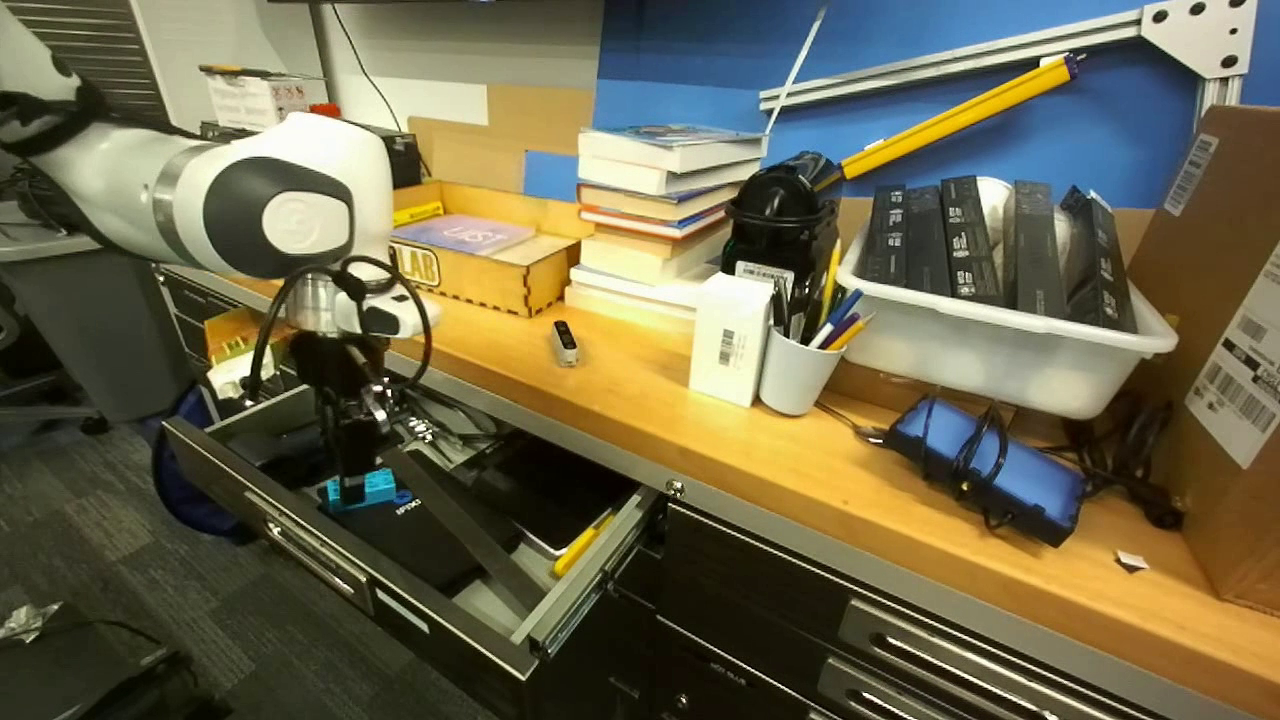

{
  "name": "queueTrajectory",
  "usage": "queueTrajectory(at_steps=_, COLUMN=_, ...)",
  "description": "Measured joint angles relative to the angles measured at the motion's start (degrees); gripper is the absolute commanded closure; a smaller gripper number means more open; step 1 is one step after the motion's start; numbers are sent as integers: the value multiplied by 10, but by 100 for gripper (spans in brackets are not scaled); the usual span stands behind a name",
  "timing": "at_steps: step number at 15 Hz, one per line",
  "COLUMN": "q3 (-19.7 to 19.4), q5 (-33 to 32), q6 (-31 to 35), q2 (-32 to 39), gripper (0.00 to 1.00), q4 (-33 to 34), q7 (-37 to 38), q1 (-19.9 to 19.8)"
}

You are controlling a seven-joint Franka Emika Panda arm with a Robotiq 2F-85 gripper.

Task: Pick up the blue object and put it in the open drawer and close it

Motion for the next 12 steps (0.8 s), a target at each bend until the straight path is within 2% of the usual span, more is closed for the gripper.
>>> queueTrajectory(at_steps=3, q3=0, q5=49, q6=6, q2=-53, gripper=0, q4=-63, q7=-31, q1=-1)
queueTrajectory(at_steps=6, q3=-1, q5=119, q6=3, q2=-108, gripper=1, q4=-123, q7=-101, q1=-1)
queueTrajectory(at_steps=9, q3=-6, q5=137, q6=-22, q2=-118, gripper=0, q4=-130, q7=-149, q1=-1)
queueTrajectory(at_steps=12, q3=-6, q5=136, q6=-23, q2=-95, gripper=0, q4=-125, q7=-158, q1=-1)
